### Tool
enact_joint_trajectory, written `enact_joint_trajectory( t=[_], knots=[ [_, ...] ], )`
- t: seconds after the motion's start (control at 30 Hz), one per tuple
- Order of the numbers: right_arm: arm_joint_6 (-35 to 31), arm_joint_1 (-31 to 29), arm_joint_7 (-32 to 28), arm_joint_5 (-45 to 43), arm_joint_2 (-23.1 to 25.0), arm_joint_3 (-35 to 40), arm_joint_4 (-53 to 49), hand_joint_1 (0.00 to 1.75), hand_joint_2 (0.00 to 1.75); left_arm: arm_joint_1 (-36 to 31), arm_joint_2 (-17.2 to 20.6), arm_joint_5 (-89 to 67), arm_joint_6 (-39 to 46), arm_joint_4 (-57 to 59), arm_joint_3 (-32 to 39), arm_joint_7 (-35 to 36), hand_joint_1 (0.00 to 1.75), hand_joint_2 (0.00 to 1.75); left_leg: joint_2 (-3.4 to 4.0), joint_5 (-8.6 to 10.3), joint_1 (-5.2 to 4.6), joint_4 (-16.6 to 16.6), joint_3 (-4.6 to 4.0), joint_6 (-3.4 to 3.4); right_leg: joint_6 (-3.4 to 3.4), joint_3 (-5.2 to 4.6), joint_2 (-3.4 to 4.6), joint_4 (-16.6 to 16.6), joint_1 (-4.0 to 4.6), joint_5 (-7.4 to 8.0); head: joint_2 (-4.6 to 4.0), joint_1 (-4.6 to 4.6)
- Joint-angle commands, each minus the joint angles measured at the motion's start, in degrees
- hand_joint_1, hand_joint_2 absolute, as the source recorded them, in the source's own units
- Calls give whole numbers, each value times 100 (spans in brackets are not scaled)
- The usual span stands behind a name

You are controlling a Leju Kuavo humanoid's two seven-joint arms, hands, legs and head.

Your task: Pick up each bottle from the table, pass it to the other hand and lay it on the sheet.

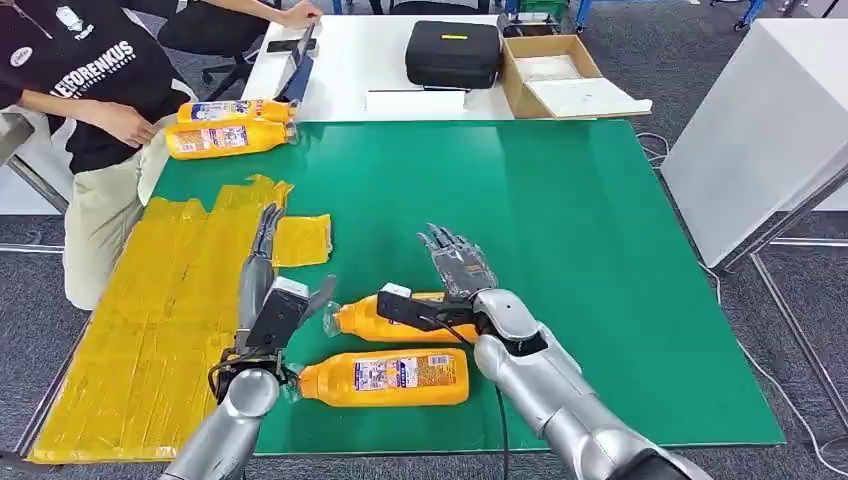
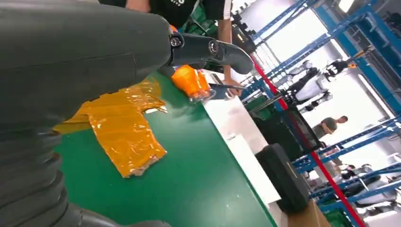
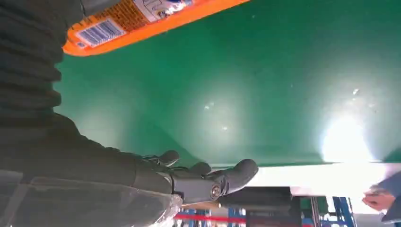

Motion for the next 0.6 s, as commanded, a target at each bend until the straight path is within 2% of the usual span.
enact_joint_trajectory(
  t=[0.03, 0.2, 0.4, 0.6],
  knots=[
    [-438, 746, 342, 272, -847, 354, -2528, 0, 175, 107, 35, -61, -18, 112, 286, 41, 0, 175, -14, -7, 10, 1, 5, -24, -14, 13, -19, -6, 10, -9, 0, 2],
    [-254, 866, 374, 475, -926, 330, -2899, 0, 175, 184, 43, -90, -31, 61, 450, 31, 0, 175, -7, -10, 7, 1, -11, -21, -12, 1, -12, -3, 5, -11, 0, 0],
    [-133, 833, 292, 454, -915, 300, -2654, 0, 175, 220, 50, -94, -40, 19, 492, 28, 0, 175, -3, -7, 9, 0, -15, -26, -15, -5, -8, -5, 7, -5, 0, 0],
    [14, 583, 93, 135, -845, 357, -1889, 0, 175, 257, 55, -51, -4, 13, 530, 26, 0, 175, 8, -9, 8, -3, -10, -26, -15, -3, 2, -7, 7, -4, 0, 0]
  ],
)
